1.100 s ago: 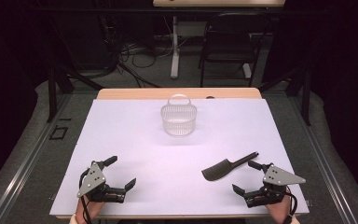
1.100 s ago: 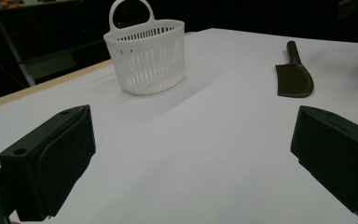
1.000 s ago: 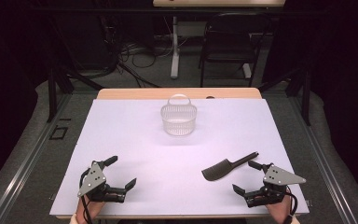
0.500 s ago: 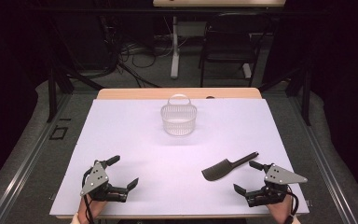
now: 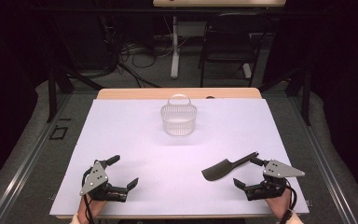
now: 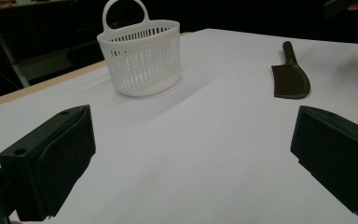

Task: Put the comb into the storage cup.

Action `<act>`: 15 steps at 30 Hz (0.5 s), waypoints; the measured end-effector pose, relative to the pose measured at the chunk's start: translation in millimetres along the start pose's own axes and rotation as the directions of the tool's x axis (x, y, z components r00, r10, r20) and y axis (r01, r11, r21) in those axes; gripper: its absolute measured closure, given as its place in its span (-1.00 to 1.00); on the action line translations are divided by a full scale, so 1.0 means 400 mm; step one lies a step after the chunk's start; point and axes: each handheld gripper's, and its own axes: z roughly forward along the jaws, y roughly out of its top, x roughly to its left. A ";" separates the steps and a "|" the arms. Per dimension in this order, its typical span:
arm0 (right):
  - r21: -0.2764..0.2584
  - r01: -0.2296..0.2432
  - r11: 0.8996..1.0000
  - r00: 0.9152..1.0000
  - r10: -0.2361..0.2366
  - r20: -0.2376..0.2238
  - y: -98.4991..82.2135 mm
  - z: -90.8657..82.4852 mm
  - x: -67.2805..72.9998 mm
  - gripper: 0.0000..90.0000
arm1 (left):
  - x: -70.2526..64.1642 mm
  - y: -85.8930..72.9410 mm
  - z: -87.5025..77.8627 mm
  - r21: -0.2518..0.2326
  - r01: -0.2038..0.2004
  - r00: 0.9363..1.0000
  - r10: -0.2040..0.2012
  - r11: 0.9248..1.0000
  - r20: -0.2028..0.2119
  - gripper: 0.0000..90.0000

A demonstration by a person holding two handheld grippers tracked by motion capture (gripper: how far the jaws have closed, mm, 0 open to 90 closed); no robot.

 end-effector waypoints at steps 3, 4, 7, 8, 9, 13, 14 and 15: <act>0.006 -0.001 1.000 1.000 0.001 -0.001 0.007 0.013 -0.008 -1.00 | 0.000 0.000 0.001 0.002 -0.002 1.000 0.002 1.000 0.000 -1.00; 0.007 -0.002 1.000 1.000 0.002 0.001 0.009 0.016 -0.009 -1.00 | -0.001 0.000 0.000 0.000 -0.002 1.000 0.002 1.000 0.001 -1.00; 0.011 -0.008 1.000 1.000 0.008 0.004 0.015 0.022 -0.016 -1.00 | -0.001 0.000 0.000 -0.001 -0.002 1.000 0.002 1.000 0.001 -1.00; 0.008 -0.006 1.000 1.000 0.005 0.009 0.017 0.024 -0.020 -1.00 | 0.000 0.000 0.000 -0.002 -0.004 1.000 0.004 1.000 0.002 -1.00; 0.012 -0.010 1.000 1.000 0.010 0.010 0.018 0.025 -0.023 -1.00 | 0.000 0.000 0.000 -0.001 -0.003 1.000 0.003 1.000 0.000 -1.00; 0.015 -0.013 1.000 1.000 0.013 0.016 0.020 0.030 -0.031 -1.00 | 0.000 0.000 0.000 -0.001 -0.003 1.000 0.003 1.000 0.002 -1.00; 0.018 -0.017 1.000 1.000 0.016 0.021 0.022 0.033 -0.035 -1.00 | 0.000 0.000 0.000 0.000 -0.005 1.000 0.005 1.000 0.002 -1.00; 0.017 -0.014 1.000 1.000 0.014 0.021 0.023 0.034 -0.038 -1.00 | -0.001 0.001 -0.001 -0.001 -0.003 1.000 0.003 1.000 0.001 -1.00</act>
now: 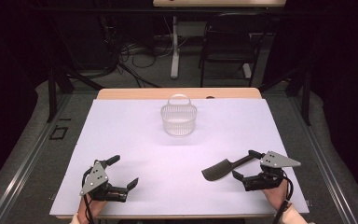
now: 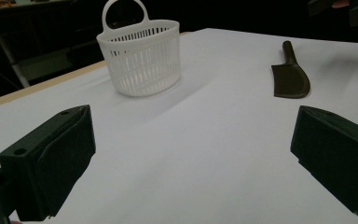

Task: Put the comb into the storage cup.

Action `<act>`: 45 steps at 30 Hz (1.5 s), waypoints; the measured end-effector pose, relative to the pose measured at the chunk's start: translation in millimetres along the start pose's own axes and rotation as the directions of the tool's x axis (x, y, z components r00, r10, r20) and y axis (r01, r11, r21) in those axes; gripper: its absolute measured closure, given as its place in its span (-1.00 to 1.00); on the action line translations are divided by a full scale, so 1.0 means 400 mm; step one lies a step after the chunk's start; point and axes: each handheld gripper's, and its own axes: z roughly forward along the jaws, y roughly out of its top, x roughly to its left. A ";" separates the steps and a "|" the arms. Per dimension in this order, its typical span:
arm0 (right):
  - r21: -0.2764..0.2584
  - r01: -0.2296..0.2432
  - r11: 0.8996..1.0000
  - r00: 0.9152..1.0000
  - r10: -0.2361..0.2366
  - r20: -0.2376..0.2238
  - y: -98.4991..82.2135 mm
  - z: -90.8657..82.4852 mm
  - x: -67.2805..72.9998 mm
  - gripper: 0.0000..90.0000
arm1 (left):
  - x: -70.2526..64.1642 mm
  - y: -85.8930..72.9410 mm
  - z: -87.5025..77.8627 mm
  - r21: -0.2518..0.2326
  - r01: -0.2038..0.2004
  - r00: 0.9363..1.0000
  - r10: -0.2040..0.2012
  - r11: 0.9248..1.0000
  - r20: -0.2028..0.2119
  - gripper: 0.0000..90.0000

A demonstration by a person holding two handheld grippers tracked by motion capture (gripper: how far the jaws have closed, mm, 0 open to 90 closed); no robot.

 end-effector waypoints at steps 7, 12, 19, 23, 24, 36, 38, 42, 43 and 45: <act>0.012 -0.007 1.000 1.000 0.007 0.016 0.006 0.009 -0.014 -1.00 | 0.000 0.001 0.000 0.001 -0.004 1.000 0.004 1.000 -0.002 -1.00; 0.023 -0.001 1.000 1.000 0.001 0.016 0.011 0.015 -0.027 -1.00 | -0.002 0.001 0.002 0.000 -0.003 1.000 0.003 1.000 0.000 -1.00; 0.038 -0.009 0.999 1.000 0.008 0.027 0.019 0.027 -0.047 -1.00 | 0.000 0.001 0.002 0.000 -0.003 1.000 0.003 1.000 0.000 -1.00; 0.047 -0.013 0.999 0.999 0.012 0.034 0.023 0.034 -0.059 -1.00 | 0.000 0.001 0.001 0.001 -0.006 1.000 0.006 1.000 -0.001 -1.00; 0.050 -0.016 0.999 0.999 0.014 0.035 0.023 0.036 -0.061 -1.00 | 0.000 0.001 0.001 0.001 -0.006 1.000 0.006 1.000 -0.001 -1.00; 0.075 -0.022 0.997 0.999 0.019 0.042 0.035 0.059 -0.081 -1.00 | -0.001 0.001 0.002 -0.001 -0.007 1.000 0.007 1.000 0.000 -1.00; 0.087 -0.024 0.996 0.999 0.020 0.041 0.038 0.064 -0.084 -1.00 | -0.001 0.001 0.002 -0.001 -0.007 1.000 0.007 1.000 0.001 -1.00; 0.096 -0.025 0.995 0.999 0.021 0.042 0.038 0.073 -0.090 -1.00 | -0.001 0.001 0.002 -0.001 -0.007 1.000 0.007 1.000 0.000 -1.00; 0.096 -0.025 0.995 0.999 0.021 0.042 0.038 0.073 -0.090 -1.00 | -0.001 0.001 0.002 0.000 -0.007 1.000 0.007 1.000 0.001 -1.00; 0.096 -0.031 0.995 0.999 0.026 0.046 0.039 0.076 -0.093 -1.00 | -0.001 0.002 0.002 0.000 -0.008 1.000 0.008 1.000 0.000 -1.00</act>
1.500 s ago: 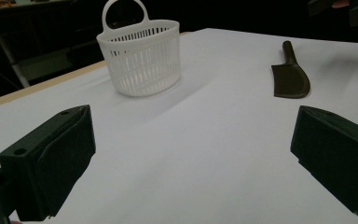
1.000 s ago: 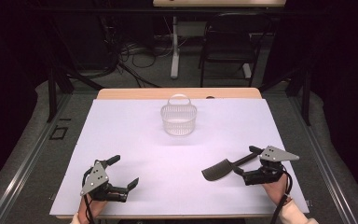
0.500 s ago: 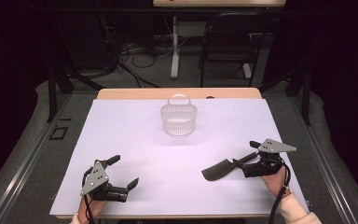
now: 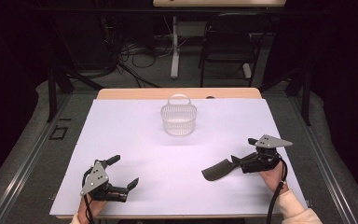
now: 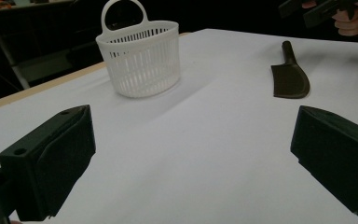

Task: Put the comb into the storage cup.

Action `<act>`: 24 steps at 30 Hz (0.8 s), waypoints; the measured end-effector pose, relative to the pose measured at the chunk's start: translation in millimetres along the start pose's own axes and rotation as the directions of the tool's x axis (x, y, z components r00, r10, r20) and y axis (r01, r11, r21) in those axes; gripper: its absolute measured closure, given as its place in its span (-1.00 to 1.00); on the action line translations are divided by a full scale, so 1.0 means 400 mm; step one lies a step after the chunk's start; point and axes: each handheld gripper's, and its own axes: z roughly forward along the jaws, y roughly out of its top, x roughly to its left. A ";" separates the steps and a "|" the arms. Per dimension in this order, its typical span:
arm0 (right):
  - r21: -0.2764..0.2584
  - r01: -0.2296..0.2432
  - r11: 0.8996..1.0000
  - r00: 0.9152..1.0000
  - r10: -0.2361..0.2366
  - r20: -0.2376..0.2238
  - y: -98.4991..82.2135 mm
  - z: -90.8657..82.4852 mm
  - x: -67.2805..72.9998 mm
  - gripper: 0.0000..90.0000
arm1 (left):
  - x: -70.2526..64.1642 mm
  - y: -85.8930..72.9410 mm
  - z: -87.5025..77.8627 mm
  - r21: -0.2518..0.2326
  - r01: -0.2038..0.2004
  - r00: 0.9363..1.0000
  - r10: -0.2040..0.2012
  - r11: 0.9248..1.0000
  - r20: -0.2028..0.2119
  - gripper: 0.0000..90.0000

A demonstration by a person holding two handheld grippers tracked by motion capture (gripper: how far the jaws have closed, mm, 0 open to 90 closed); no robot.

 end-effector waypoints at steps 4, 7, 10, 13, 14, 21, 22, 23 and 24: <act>0.008 -0.004 1.000 1.000 0.004 0.002 0.004 0.007 -0.008 -1.00 | 0.000 0.000 0.000 -0.002 0.000 1.000 0.000 1.000 0.000 -1.00; 0.014 -0.008 1.000 1.000 0.008 0.006 0.006 0.011 -0.015 -1.00 | 0.000 0.000 0.000 -0.001 -0.002 1.000 0.002 1.000 0.000 -1.00; 0.015 -0.016 1.000 1.000 0.016 0.009 0.007 0.015 -0.019 -1.00 | 0.000 0.000 0.000 0.001 -0.003 1.000 0.003 1.000 0.001 -1.00; 0.025 -0.023 0.999 1.000 0.023 0.018 0.011 0.019 -0.025 -1.00 | 0.000 0.000 0.000 -0.001 -0.002 1.000 0.002 1.000 0.000 -1.00; 0.031 -0.022 0.999 1.000 0.022 0.018 0.012 0.020 -0.027 -1.00 | 0.000 0.000 0.000 -0.001 -0.002 1.000 0.002 1.000 -0.001 -1.00; 0.061 -0.033 0.998 0.999 0.030 0.038 0.015 0.027 -0.041 -0.93 | 0.000 0.000 0.000 0.000 -0.002 1.000 0.002 1.000 0.000 -1.00; 0.066 -0.036 0.997 0.998 0.034 0.043 0.015 0.027 -0.042 -0.91 | 0.000 0.000 0.000 -0.001 -0.001 1.000 0.001 1.000 0.000 -1.00; 0.062 -0.036 0.997 0.998 0.033 0.048 0.014 0.029 -0.044 -0.87 | 0.000 0.000 -0.001 -0.001 -0.002 1.000 0.002 1.000 0.000 -1.00; 0.071 -0.037 0.997 0.998 0.033 0.054 0.015 0.028 -0.046 -0.80 | 0.000 0.000 -0.001 -0.001 -0.003 1.000 0.003 1.000 -0.001 -1.00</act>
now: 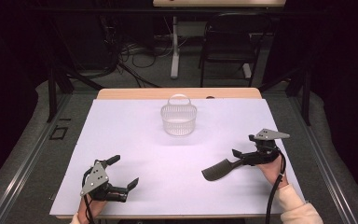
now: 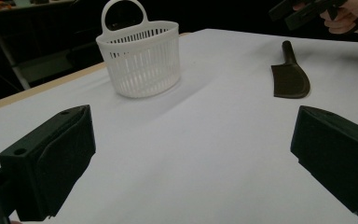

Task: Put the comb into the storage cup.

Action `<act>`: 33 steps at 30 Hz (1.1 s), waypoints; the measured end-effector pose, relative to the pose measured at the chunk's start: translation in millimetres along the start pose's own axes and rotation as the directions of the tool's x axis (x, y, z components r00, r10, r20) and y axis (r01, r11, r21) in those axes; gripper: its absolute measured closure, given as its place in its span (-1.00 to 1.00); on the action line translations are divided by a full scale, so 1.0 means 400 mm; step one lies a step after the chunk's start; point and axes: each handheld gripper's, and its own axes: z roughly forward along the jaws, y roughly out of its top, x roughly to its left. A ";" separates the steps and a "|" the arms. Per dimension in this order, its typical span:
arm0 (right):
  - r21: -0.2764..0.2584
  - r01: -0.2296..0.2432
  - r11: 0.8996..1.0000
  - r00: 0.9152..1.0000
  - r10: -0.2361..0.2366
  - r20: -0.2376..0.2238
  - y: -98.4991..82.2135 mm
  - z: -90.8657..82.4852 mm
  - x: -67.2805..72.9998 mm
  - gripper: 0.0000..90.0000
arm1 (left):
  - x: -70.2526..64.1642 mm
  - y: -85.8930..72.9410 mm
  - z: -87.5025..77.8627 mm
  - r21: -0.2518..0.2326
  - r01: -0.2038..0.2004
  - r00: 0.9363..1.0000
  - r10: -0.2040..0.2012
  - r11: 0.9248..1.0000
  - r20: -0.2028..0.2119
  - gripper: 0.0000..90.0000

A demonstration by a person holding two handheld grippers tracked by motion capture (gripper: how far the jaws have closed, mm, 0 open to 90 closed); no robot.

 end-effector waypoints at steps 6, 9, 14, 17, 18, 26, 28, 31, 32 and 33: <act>0.016 -0.011 1.000 0.999 0.010 0.032 -0.002 -0.007 -0.012 -0.52 | 0.000 0.000 0.000 0.001 -0.001 1.000 0.001 1.000 0.000 -1.00; 0.019 -0.013 1.000 0.999 0.012 0.045 -0.004 -0.008 -0.017 -0.38 | 0.000 0.000 0.000 0.001 0.001 1.000 -0.001 1.000 0.002 -1.00; 0.058 -0.032 0.998 0.997 0.028 0.076 -0.012 -0.008 -0.029 0.15 | 0.000 0.000 0.001 0.002 0.000 1.000 0.000 1.000 0.002 -1.00; 0.086 -0.020 0.996 0.996 0.013 0.083 -0.022 -0.004 -0.038 0.57 | 0.000 0.000 0.001 0.003 0.001 1.000 -0.001 1.000 0.003 -1.00; 0.089 -0.026 0.996 0.996 0.018 0.087 -0.024 -0.002 -0.039 0.65 | 0.000 0.000 0.001 0.003 -0.001 1.000 0.001 1.000 0.004 -1.00; 0.130 -0.038 0.991 0.990 0.019 0.142 -0.040 0.006 -0.055 1.00 | 0.000 0.000 0.001 0.002 0.000 1.000 0.000 1.000 0.006 -1.00; 0.136 -0.047 0.990 0.988 0.027 0.151 -0.042 0.007 -0.057 1.00 | 0.000 0.000 0.001 0.002 0.000 1.000 0.000 1.000 0.007 -1.00; 0.164 -0.036 0.986 0.984 0.006 0.177 -0.050 0.010 -0.065 1.00 | 0.000 0.000 0.002 0.006 -0.002 1.000 0.002 1.000 0.008 -1.00; 0.164 -0.036 0.986 0.984 0.006 0.177 -0.050 0.010 -0.065 1.00 | -0.001 0.000 0.002 0.006 -0.002 1.000 0.002 1.000 0.008 -1.00; 0.176 -0.022 0.984 0.983 -0.011 0.183 -0.052 0.010 -0.067 1.00 | -0.001 0.000 0.002 0.007 -0.002 1.000 0.002 1.000 0.008 -1.00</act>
